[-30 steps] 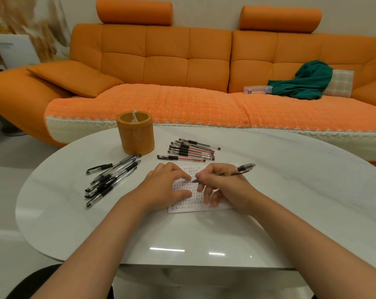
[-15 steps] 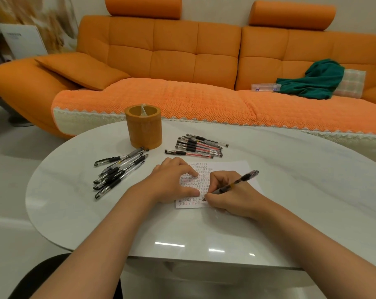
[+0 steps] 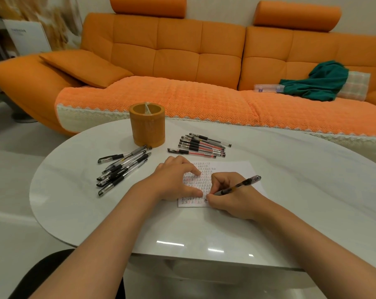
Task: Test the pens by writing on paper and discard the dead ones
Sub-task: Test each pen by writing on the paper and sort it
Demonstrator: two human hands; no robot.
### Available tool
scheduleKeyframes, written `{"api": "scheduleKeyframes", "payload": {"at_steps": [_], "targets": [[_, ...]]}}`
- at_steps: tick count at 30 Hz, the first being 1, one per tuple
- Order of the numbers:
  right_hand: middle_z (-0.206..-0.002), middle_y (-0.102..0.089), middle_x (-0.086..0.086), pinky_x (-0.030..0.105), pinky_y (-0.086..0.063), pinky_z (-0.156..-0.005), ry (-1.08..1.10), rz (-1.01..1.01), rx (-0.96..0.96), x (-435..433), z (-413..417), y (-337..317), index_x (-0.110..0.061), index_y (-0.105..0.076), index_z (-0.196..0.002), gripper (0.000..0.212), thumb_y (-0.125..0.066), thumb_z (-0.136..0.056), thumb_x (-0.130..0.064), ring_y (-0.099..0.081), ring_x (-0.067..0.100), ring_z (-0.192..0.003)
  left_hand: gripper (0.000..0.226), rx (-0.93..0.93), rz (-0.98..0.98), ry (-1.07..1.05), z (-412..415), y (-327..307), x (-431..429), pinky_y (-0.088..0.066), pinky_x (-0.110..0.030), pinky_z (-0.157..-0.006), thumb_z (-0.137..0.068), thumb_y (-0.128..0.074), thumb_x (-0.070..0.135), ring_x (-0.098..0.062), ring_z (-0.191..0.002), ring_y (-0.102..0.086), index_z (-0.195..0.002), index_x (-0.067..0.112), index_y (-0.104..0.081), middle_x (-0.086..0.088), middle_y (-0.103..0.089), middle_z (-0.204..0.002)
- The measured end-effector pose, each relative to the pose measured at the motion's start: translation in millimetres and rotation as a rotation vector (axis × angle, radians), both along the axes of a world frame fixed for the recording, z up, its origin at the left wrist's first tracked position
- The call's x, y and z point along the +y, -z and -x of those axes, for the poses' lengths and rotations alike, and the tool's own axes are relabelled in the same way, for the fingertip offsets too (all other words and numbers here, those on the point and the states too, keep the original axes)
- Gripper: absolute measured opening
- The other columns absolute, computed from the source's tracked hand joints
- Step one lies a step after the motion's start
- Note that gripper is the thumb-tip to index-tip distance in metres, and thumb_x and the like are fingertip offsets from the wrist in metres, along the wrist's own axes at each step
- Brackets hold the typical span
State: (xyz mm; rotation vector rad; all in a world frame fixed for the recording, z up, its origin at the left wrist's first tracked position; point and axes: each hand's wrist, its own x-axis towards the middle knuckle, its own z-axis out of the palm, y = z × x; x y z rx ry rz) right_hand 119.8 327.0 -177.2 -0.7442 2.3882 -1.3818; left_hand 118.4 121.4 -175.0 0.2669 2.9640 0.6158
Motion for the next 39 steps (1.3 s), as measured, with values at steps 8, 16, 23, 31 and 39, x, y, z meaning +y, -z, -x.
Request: {"api": "scheduleKeyframes", "payload": {"at_steps": [8,16,23,31,39], "targets": [[-0.056,-0.056,-0.003,0.02,-0.041,-0.048,0.016,-0.016,0.033,-0.3,-1.8,1.1,0.003,-0.054,-0.073,0.02,-0.07,-0.082,-0.003,-0.05,0.007,-0.047,0.065,-0.019,0.007,0.0,1.8,-2.3,0.8,-0.025,-0.039,-0.112,-0.074,-0.074,0.064,-0.013,-0.137,-0.026,-0.132,0.045,-0.052,0.011,-0.037,-0.143],[-0.058,-0.057,0.002,0.023,-0.041,-0.049,0.022,-0.009,0.06,1.7,-2.3,2.8,0.001,-0.055,-0.072,0.018,-0.07,-0.081,-0.002,-0.051,0.009,-0.049,0.066,-0.027,0.018,-0.005,0.9,-3.3,2.1,-0.026,-0.04,-0.113,-0.074,-0.074,0.063,-0.014,-0.138,-0.025,-0.134,0.044,-0.051,0.01,-0.037,-0.146],[-0.059,-0.058,0.013,0.028,-0.042,-0.05,-0.007,-0.022,0.038,1.9,-0.9,2.6,0.003,-0.054,-0.072,0.018,-0.069,-0.081,-0.002,-0.053,0.012,-0.05,0.066,-0.034,0.013,-0.008,0.7,-3.7,2.0,-0.026,-0.04,-0.113,-0.074,-0.074,0.064,-0.014,-0.138,-0.025,-0.133,0.045,-0.051,0.011,-0.037,-0.145],[-0.054,-0.055,-0.002,0.024,-0.04,-0.049,0.01,-0.016,0.049,0.7,-0.6,3.9,0.004,-0.052,-0.071,0.019,-0.069,-0.079,0.0,-0.05,0.011,-0.049,0.066,-0.038,0.007,-0.011,-0.3,-4.9,2.3,-0.027,-0.04,-0.114,-0.075,-0.074,0.062,-0.015,-0.138,-0.026,-0.134,0.044,-0.052,0.01,-0.037,-0.145],[-0.06,-0.06,0.007,0.027,-0.044,-0.051,-0.006,-0.006,0.046,1.7,-2.0,3.7,0.002,-0.055,-0.074,0.019,-0.07,-0.083,-0.004,-0.054,0.014,-0.052,0.066,-0.029,-0.003,-0.006,-0.4,-3.4,1.5,-0.027,-0.04,-0.114,-0.075,-0.074,0.062,-0.014,-0.138,-0.026,-0.134,0.043,-0.051,0.01,-0.037,-0.144]]}}
